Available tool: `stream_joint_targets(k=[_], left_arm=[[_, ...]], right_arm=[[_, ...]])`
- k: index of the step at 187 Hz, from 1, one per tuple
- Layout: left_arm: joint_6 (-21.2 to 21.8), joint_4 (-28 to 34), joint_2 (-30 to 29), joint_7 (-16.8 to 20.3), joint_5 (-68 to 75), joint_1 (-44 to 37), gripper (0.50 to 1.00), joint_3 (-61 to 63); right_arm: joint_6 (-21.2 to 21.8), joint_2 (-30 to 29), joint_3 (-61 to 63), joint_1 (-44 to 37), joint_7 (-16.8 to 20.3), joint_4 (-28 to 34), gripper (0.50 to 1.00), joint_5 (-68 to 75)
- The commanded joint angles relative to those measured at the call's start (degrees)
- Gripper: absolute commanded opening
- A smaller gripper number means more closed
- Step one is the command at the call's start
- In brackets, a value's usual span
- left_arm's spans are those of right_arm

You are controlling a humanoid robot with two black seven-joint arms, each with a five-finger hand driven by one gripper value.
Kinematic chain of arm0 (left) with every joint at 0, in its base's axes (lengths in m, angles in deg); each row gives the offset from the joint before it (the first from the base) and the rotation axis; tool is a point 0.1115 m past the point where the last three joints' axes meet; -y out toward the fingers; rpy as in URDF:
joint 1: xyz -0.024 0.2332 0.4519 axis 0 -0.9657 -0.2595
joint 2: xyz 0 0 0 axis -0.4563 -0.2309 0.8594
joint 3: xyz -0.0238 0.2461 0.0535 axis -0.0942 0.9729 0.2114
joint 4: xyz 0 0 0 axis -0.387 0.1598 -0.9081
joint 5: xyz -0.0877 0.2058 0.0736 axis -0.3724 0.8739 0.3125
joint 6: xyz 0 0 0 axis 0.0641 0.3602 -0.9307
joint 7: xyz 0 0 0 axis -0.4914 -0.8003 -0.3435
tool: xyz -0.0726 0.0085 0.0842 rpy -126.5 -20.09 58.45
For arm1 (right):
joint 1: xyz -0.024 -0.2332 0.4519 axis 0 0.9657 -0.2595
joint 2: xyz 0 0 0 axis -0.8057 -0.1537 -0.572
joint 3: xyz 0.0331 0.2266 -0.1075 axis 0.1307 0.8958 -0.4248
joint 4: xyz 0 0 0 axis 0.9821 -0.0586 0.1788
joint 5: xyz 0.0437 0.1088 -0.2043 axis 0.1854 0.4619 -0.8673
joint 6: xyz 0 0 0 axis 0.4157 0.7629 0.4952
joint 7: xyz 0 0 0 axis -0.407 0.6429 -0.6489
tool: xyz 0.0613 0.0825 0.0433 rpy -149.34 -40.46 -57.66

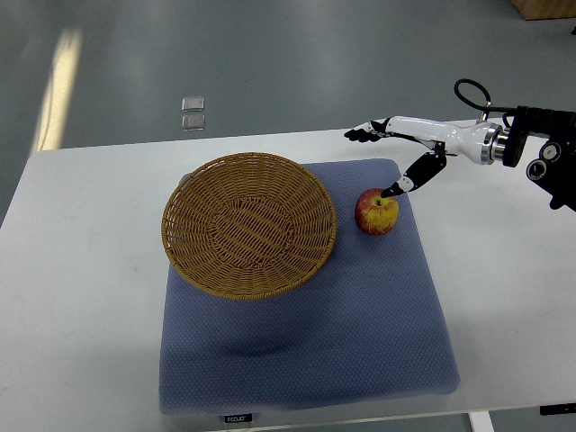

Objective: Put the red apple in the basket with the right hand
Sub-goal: 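Reach the right hand forward and down toward the red apple, then close the right hand fingers around the apple and lift it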

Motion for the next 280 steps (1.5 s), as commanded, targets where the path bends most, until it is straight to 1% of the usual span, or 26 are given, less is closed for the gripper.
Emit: stream_joint_targets(k=[1, 51, 82, 91, 92, 106, 280], left_arm=[[0.01, 0.03, 0.0, -0.01, 0.0, 0.0, 1.0, 0.0], [0.01, -0.06, 0.0, -0.01, 0.0, 0.0, 1.0, 0.0], [0.01, -0.06, 0.0, -0.01, 0.0, 0.0, 1.0, 0.0], [0.01, -0.06, 0.0, -0.01, 0.0, 0.0, 1.0, 0.0], [0.01, -0.06, 0.0, -0.01, 0.0, 0.0, 1.0, 0.0], [0.01, 0.03, 0.0, -0.01, 0.0, 0.0, 1.0, 0.0], [0.01, -0.06, 0.0, -0.01, 0.0, 0.0, 1.0, 0.0]], right_arm=[[-0.35, -0.11, -1.92, -0.35, 0.01, -0.06, 0.924, -3.7], [-6.32, -0.81, -8.16, -1.23, 0.01, -1.82, 0.921, -6.43], [-9.31, -2.48, -10.71, -1.14, 0.1, -2.96, 0.921, -6.43], [-9.31, -2.48, -10.71, -1.14, 0.1, -2.97, 0.921, -6.43], [-10.45, -2.83, -10.63, -1.14, 0.1, -3.92, 0.921, -6.43], [-11.25, -3.8, -10.63, -1.23, 0.18, -5.16, 0.923, -6.43], [-12.21, -5.2, -12.38, -0.79, 0.71, -6.04, 0.921, -6.43]])
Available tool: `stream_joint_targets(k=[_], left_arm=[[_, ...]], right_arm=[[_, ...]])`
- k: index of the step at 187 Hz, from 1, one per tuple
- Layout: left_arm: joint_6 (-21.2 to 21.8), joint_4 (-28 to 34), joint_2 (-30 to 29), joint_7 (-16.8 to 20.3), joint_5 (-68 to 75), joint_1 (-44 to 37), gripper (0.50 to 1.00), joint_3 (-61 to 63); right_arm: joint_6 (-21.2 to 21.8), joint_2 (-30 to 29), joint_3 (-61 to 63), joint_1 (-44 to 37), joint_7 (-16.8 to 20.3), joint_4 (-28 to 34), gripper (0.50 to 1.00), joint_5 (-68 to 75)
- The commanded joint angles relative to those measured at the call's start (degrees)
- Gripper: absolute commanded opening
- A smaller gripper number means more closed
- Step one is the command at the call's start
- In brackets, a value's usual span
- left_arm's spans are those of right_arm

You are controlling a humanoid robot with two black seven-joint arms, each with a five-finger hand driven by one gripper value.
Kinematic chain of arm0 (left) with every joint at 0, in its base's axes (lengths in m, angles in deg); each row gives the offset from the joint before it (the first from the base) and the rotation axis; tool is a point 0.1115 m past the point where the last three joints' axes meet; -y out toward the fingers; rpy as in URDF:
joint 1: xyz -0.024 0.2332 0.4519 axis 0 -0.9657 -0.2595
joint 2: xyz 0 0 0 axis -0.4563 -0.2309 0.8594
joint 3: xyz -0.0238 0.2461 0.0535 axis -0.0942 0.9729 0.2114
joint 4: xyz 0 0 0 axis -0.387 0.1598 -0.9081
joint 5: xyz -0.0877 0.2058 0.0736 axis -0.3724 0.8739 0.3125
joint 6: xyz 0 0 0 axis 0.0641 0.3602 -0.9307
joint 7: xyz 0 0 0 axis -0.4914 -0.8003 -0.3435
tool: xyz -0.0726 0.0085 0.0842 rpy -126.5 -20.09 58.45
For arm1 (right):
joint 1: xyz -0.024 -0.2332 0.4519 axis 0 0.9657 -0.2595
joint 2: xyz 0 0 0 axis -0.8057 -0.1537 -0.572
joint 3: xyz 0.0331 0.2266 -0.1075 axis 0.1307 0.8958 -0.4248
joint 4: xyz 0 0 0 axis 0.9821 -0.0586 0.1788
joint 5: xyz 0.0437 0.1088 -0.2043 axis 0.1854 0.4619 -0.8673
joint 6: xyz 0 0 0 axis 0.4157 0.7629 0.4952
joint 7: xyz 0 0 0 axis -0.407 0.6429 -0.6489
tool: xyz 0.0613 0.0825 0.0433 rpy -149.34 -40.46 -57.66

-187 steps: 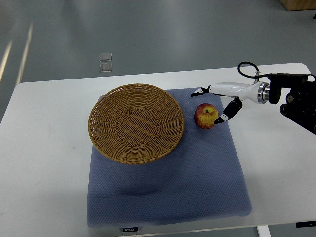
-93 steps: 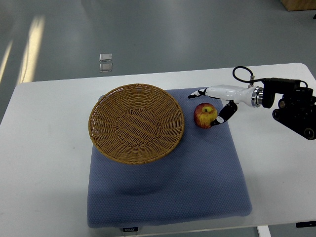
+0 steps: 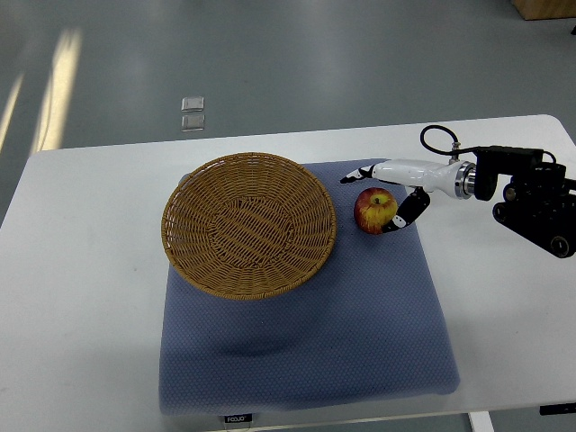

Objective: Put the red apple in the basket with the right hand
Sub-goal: 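Close the right hand fingers around the apple and lift it, then carry the apple with the right hand over the wicker basket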

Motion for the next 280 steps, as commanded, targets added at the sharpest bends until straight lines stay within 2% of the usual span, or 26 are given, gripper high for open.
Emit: stream_joint_targets(k=[1, 68, 89, 110, 131, 165, 236, 280], left_arm=[[0.0, 0.05, 0.0, -0.01, 0.0, 0.0, 1.0, 0.0], [0.0, 0.05, 0.0, -0.01, 0.0, 0.0, 1.0, 0.0], [0.0, 0.05, 0.0, -0.01, 0.0, 0.0, 1.0, 0.0], [0.0, 0.05, 0.0, -0.01, 0.0, 0.0, 1.0, 0.0], [0.0, -0.04, 0.0, -0.01, 0.0, 0.0, 1.0, 0.0], [0.0, -0.04, 0.0, -0.01, 0.0, 0.0, 1.0, 0.0], [0.0, -0.04, 0.0, -0.01, 0.0, 0.0, 1.0, 0.0], [0.0, 0.05, 0.0, -0.01, 0.0, 0.0, 1.0, 0.0]], right_arm=[[-0.09, 0.0, 0.0, 0.01, 0.01, -0.17, 0.921, 0.0], [0.35, 0.09, -1.23, 0.01, 0.09, -0.17, 0.901, 0.0], [0.52, 0.09, -1.23, 0.01, 0.09, -0.17, 0.862, 0.0], [0.52, 0.09, -1.23, -0.08, 0.09, -0.17, 0.797, 0.0], [0.52, 0.09, -1.23, -0.25, 0.27, -0.17, 0.766, 0.0], [0.17, 0.26, -1.14, -0.52, 0.27, -0.17, 0.75, 0.0], [0.08, 1.05, -0.7, -3.15, 0.27, -0.26, 0.752, 0.09], [0.7, 1.05, -0.44, -8.69, 0.27, -0.17, 0.754, 0.44]])
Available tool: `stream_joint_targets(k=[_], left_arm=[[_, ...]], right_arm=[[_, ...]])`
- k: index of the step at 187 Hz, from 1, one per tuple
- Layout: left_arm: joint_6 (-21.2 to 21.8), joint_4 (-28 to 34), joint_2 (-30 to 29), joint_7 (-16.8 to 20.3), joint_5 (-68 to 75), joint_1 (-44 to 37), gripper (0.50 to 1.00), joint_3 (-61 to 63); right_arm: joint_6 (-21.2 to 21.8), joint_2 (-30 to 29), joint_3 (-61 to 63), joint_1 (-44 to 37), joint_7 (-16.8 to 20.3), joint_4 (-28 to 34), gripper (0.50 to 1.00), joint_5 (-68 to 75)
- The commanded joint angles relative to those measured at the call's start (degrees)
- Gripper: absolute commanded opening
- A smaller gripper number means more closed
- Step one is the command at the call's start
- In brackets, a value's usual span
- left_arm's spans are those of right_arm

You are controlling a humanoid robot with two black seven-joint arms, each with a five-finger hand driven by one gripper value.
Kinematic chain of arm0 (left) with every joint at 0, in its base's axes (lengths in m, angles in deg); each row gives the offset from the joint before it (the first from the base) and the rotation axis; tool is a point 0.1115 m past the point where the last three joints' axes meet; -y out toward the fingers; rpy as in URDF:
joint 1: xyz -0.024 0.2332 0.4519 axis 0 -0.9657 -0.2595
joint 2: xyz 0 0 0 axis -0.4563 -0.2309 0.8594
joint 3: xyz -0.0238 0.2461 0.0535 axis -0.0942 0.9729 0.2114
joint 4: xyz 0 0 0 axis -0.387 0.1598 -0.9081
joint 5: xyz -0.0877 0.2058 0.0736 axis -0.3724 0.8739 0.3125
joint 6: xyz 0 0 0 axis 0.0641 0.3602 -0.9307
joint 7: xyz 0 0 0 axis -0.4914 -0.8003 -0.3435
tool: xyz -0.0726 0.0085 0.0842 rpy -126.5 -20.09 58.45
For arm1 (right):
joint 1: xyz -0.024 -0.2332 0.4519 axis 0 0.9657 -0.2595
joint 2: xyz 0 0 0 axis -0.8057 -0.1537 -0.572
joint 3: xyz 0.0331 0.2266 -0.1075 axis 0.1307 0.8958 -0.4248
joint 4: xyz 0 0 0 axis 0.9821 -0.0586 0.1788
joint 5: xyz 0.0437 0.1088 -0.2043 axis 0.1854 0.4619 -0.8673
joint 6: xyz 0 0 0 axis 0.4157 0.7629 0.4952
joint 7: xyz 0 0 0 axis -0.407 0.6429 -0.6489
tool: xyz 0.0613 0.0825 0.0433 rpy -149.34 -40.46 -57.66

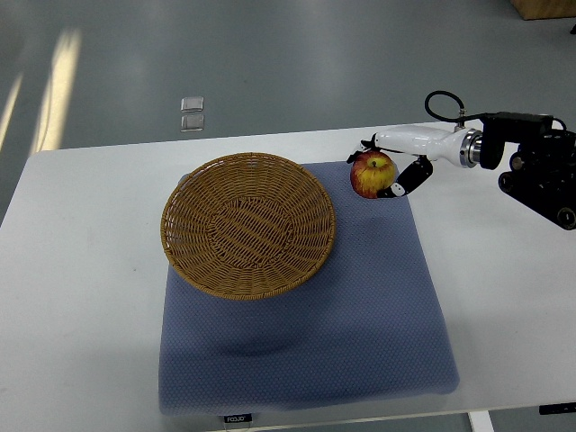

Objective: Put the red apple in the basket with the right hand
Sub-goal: 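Carry the apple with the right hand over the wicker basket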

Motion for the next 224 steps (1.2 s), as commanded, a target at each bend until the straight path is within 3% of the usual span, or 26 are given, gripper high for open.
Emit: stream_joint_targets(k=[1, 55, 58, 138, 224], left_arm=[[0.0, 0.05, 0.0, 0.01, 0.0, 0.0, 1.0, 0.0], [0.0, -0.04, 0.0, 0.01, 0.0, 0.0, 1.0, 0.0], [0.0, 0.05, 0.0, 0.01, 0.0, 0.0, 1.0, 0.0], [0.0, -0.04, 0.0, 0.01, 0.0, 0.0, 1.0, 0.0], [0.0, -0.04, 0.0, 0.01, 0.0, 0.0, 1.0, 0.0]], right_arm=[[0.15, -0.16, 0.09, -1.88, 0.0, 0.04, 0.754, 0.15], [-0.2, -3.5, 0.35, -4.25, 0.0, 0.66, 0.756, 0.5], [-0.37, -5.78, 0.35, -3.99, 0.0, 0.57, 0.758, 0.41], [-3.89, -15.0, 0.44, -1.09, -0.09, 0.31, 0.76, 0.68], [-4.42, -17.74, 0.35, 3.05, 0.0, 0.04, 0.78, 0.59]])
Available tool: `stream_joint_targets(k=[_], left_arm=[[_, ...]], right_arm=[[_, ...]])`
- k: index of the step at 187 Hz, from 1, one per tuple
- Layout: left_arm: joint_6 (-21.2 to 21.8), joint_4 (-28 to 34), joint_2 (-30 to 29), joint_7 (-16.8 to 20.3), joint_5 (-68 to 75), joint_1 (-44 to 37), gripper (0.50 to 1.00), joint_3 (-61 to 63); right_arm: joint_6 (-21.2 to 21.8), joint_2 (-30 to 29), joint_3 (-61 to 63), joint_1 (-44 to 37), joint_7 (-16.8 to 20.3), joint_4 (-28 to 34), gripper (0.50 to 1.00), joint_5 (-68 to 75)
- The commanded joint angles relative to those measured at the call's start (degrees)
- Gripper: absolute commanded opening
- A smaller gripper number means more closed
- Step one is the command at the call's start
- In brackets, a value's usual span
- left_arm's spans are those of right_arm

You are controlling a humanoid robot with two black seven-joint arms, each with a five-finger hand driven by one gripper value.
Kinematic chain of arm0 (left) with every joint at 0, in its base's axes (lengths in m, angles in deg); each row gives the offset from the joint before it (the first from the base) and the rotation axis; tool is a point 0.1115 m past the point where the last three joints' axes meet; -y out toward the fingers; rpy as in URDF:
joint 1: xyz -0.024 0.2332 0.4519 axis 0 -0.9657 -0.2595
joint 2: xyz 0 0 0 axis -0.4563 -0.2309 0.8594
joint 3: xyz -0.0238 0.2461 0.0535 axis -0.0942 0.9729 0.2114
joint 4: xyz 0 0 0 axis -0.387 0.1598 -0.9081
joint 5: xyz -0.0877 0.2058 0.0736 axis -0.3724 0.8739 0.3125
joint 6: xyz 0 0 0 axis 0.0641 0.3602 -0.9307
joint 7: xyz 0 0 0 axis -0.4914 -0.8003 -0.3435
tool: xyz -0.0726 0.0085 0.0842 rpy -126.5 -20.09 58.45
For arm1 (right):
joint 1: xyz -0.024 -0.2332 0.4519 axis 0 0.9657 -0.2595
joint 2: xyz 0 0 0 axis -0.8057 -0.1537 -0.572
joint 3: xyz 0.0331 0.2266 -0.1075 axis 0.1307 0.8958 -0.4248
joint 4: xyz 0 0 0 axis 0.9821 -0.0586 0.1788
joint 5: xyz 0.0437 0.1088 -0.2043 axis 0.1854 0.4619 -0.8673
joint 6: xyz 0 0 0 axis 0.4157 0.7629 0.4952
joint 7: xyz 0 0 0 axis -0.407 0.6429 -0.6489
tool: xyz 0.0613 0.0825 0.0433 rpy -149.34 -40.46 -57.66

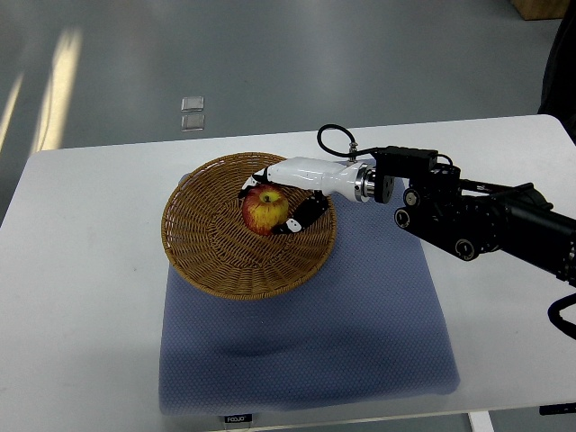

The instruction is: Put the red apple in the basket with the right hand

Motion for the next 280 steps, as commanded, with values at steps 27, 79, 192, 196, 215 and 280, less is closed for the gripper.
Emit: stream_joint_targets(k=[27, 79, 192, 196, 215, 280], left_arm=[[-0.05, -0.03, 0.0, 0.01, 0.0, -0.01, 1.0, 0.0], [-0.05, 0.06, 0.0, 0.01, 0.0, -0.01, 1.0, 0.0], [-0.05, -0.03, 0.0, 0.01, 0.0, -0.01, 1.0, 0.0], [-0.05, 0.06, 0.0, 0.01, 0.0, -0.01, 1.0, 0.0], [-0.05, 0.06, 0.0, 0.01, 0.0, -0.01, 1.0, 0.0], [-0.05, -0.03, 0.0, 0.01, 0.0, -0.01, 1.0, 0.0]], right_arm=[[-0.95, -0.4, 0.08, 0.71, 0.01, 0.01, 0.84, 0.0], [-2.27, -1.01, 0.08, 0.98, -0.08, 0.01, 0.895, 0.27], [-1.92, 4.0, 6.24, -1.22, -0.17, 0.01, 0.915, 1.76], [-1.92, 4.26, 6.32, -1.31, -0.08, 0.01, 0.915, 2.55], [-2.36, 5.66, 6.5, -1.92, -0.08, -0.26, 0.915, 6.59], [-4.82, 5.84, 10.81, -1.48, -0.08, -3.69, 0.915, 32.43]])
